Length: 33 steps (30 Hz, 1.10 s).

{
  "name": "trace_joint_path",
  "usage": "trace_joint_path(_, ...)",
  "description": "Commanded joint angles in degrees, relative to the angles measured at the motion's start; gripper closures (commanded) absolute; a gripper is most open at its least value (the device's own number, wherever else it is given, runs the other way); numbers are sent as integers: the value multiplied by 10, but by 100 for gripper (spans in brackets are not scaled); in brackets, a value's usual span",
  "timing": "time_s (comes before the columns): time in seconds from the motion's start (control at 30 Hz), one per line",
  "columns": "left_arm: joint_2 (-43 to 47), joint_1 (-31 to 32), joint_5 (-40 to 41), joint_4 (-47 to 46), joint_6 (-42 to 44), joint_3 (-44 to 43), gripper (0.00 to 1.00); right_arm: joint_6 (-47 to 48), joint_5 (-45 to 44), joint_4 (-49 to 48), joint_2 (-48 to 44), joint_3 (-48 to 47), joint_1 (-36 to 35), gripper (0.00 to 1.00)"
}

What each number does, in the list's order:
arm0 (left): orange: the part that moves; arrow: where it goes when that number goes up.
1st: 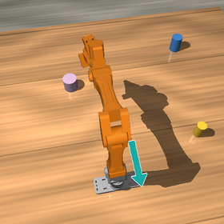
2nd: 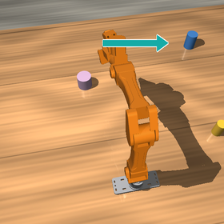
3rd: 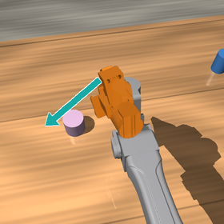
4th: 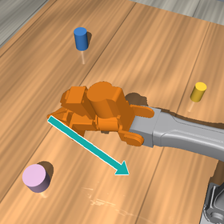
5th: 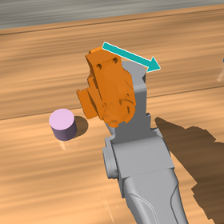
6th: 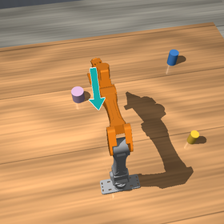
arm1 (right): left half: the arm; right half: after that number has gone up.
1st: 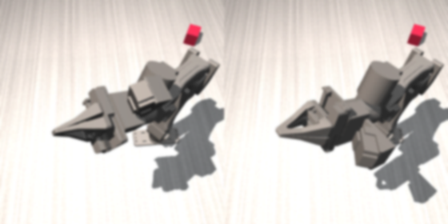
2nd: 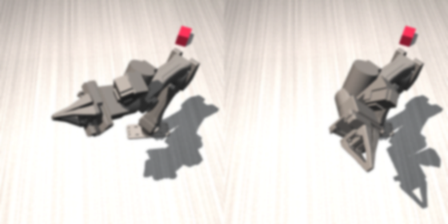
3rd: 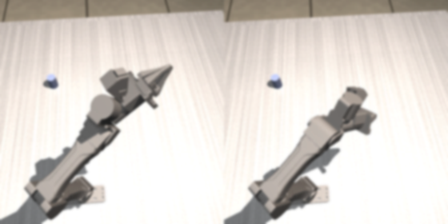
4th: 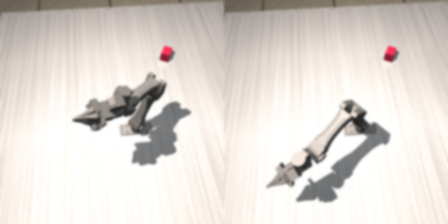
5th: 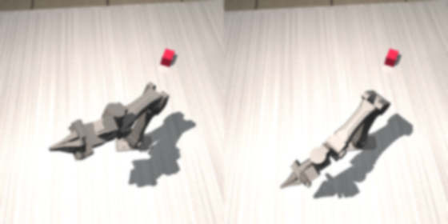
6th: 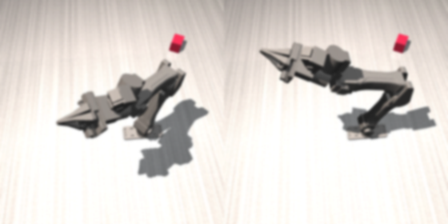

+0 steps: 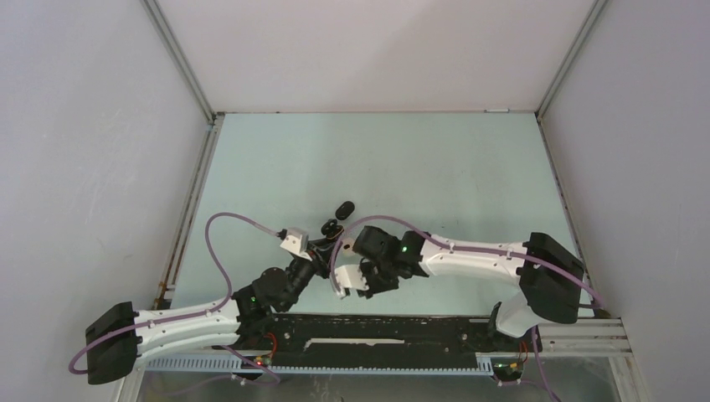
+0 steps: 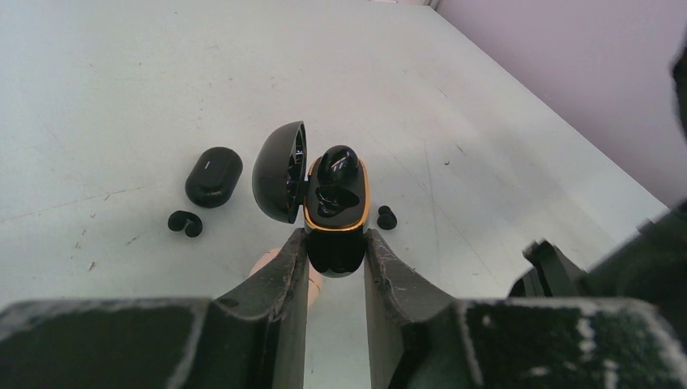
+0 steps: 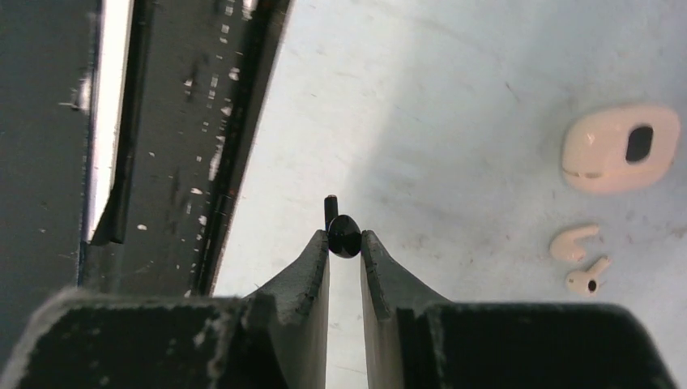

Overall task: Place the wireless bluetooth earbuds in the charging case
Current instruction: Place the earbud at the center of the board.

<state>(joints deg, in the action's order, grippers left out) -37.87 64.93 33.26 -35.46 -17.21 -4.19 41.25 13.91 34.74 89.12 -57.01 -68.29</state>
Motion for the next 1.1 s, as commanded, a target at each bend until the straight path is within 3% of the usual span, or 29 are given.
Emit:
trace_joint_path(0.0, 1, -4, 1, -28, -11, 1, 100, -42, 69, 13, -18, -24, 67, 87)
trace_joint_path(0.2, 15, -3, 1, -19, -12, 6, 100, -134, 158, 23, -18, -18, 182, 87)
trace_joint_path(0.43, 17, -4, -1, -15, -11, 4, 100, -219, 108, 43, -30, 11, 298, 85)
trace_joint_path(0.5, 14, -4, -2, -15, -10, 3, 100, -257, 88, 57, -33, 10, 328, 80)
trace_joint_path(0.6, 9, -4, -4, -16, -10, 2, 100, -310, 105, 81, -27, 9, 348, 63)
trace_joint_path(0.73, -3, -4, -7, -16, -7, -5, 100, -366, 225, 116, 43, -36, 374, 57)
trace_joint_path(0.8, -9, -4, -12, -15, -3, -13, 100, -344, 301, 170, 102, -103, 383, 61)
trace_joint_path(0.9, -11, -4, -15, -8, 2, -22, 100, -271, 347, 256, 144, -172, 395, 66)
trace_joint_path(1.07, -17, -4, -8, -10, 8, -20, 100, -122, 332, 257, 82, -178, 426, 71)
